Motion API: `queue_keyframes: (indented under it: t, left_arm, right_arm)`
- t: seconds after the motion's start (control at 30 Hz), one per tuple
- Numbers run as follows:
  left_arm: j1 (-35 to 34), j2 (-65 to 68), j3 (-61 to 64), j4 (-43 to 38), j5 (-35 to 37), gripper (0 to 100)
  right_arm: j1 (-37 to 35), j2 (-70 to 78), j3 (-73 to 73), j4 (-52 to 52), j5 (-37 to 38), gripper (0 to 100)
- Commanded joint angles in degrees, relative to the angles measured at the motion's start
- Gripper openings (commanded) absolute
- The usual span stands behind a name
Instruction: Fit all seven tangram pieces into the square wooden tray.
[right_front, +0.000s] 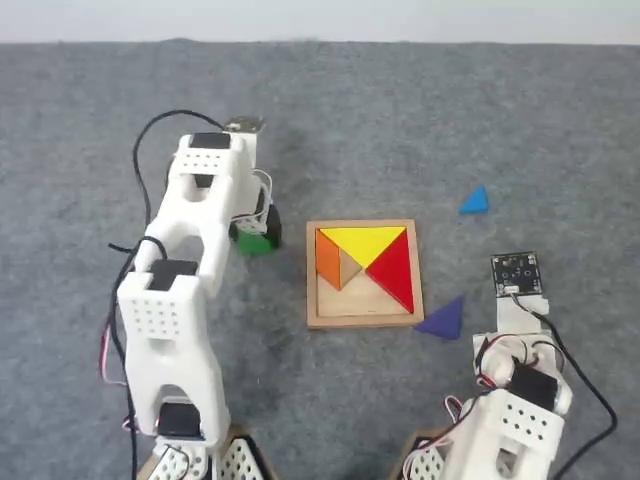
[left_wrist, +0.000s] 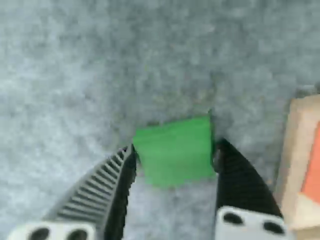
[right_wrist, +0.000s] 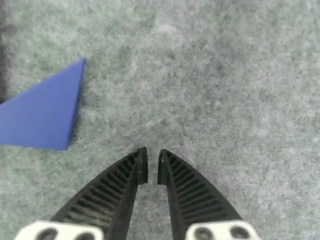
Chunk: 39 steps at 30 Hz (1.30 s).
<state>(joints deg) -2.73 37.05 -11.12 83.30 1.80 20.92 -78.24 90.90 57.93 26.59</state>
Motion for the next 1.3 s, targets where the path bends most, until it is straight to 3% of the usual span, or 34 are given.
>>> queue_keyframes:
  t: [0.0,0.3,0.53,0.8,1.0,1.27]
  left_arm:
    - [1.76,-0.26,-0.31,-0.7,0.09,25]
    - [7.65,-0.35,5.05,-0.97,-0.09,17]
    - [9.93,-2.02,6.55,3.78,-6.42,9]
    - [13.01,-16.79,16.75,3.87,-8.09,9]
    - [10.99,-22.33,18.95,3.43,-8.09,19]
    - [11.6,-22.33,25.89,-6.42,-9.14,20]
  right_arm:
    - [-0.22,-0.92,-0.35,-0.13,0.62,4.8]
    - [-0.13,-0.92,-0.35,-0.13,0.62,4.8]
    - [-0.13,-0.92,-0.35,-0.13,0.62,4.8]
    - [-0.13,-0.92,-0.35,-0.13,0.62,4.8]
    - [-0.13,-0.92,-0.35,-0.13,0.62,4.8]
    - [-0.13,-0.92,-0.35,-0.13,0.62,4.8]
